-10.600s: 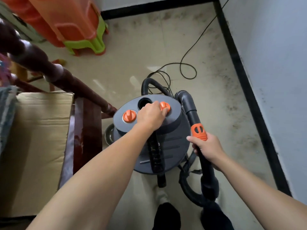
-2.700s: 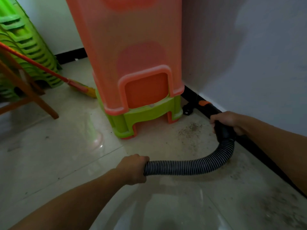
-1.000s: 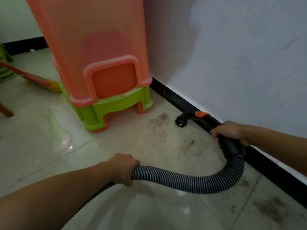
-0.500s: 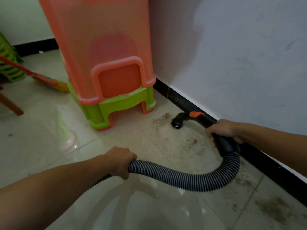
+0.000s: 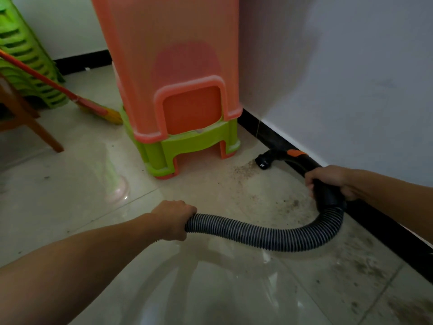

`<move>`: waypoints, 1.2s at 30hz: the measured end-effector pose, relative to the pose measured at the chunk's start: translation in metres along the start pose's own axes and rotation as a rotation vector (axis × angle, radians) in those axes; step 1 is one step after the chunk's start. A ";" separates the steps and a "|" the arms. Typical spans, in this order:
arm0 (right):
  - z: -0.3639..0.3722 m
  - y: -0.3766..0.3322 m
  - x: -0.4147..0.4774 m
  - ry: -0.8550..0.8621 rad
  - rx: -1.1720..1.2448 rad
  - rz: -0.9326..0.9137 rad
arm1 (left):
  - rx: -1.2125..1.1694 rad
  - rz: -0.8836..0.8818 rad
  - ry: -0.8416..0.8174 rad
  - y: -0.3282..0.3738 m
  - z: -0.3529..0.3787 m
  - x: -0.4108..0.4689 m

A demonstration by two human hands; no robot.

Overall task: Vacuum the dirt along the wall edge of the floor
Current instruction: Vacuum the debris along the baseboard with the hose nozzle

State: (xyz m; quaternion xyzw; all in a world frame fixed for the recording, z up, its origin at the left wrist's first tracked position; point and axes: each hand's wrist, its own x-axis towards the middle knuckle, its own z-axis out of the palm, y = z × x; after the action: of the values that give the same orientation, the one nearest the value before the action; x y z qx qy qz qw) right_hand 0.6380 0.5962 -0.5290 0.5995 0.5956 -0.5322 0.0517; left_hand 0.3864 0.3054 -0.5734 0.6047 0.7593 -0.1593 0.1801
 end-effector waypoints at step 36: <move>0.077 0.058 0.000 0.290 0.093 -0.051 | 0.178 0.051 -0.117 -0.027 0.027 0.020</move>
State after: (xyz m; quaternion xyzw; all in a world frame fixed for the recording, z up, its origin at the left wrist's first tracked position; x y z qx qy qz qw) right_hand 0.6380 0.5266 -0.5949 0.6566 0.5864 -0.4683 -0.0761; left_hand 0.3578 0.3048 -0.6059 0.6270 0.7148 -0.2565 0.1736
